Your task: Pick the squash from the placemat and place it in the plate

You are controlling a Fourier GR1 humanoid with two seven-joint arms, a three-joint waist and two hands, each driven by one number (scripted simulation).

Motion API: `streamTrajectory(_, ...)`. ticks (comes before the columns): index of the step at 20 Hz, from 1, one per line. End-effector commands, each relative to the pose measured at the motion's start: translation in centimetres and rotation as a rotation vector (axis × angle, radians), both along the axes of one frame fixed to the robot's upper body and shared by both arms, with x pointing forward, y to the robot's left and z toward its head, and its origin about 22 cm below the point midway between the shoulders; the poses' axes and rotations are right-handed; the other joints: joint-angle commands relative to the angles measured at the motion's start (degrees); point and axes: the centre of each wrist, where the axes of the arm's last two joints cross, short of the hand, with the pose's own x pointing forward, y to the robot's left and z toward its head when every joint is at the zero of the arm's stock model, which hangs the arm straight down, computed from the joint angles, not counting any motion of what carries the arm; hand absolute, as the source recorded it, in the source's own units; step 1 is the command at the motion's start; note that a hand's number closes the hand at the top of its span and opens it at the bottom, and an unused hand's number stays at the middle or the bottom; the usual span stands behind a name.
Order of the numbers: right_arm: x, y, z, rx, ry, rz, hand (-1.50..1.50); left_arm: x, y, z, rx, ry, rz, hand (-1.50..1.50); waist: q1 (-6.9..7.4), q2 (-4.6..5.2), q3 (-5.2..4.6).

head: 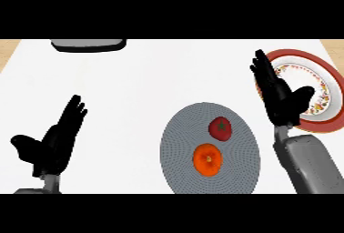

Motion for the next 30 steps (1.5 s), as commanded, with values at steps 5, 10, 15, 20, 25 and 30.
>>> streamTrajectory(5, 0.6, -2.9, 7.2, 0.007, -0.226, 0.184, 1.50, -0.9, -0.5, -4.9, -0.011, 0.251, 0.029, 0.00, 0.65, -2.09, -0.50)
streamTrajectory(10, -1.2, -5.3, 1.4, -0.266, -0.253, -0.227, -1.50, -1.3, -2.6, -4.8, -0.085, 0.287, -0.049, 0.00, 0.67, -2.11, -0.45)
streamTrajectory(15, -4.9, -8.8, -0.2, -0.119, -0.328, -0.137, -1.50, -0.5, -3.6, -4.4, -0.055, 0.278, -0.036, 0.00, 0.90, -2.12, -0.45)
streamTrajectory(20, -8.3, -8.8, 3.0, -0.242, -0.296, -0.051, -1.50, -0.4, -2.5, -4.9, -0.073, 0.263, -0.043, 0.00, 0.79, -2.17, -0.50)
streamTrajectory(25, -8.6, -8.6, 4.0, -0.582, -0.087, 0.165, -1.50, -1.6, -2.1, -5.7, -0.060, 0.301, -0.046, 0.00, 0.49, -2.35, -0.67)
streamTrajectory(30, -9.7, -4.7, 7.5, -0.741, -0.028, 0.249, -1.50, -0.5, -2.5, -4.9, -0.050, 0.291, -0.047, 0.00, 0.82, -2.29, -0.62)
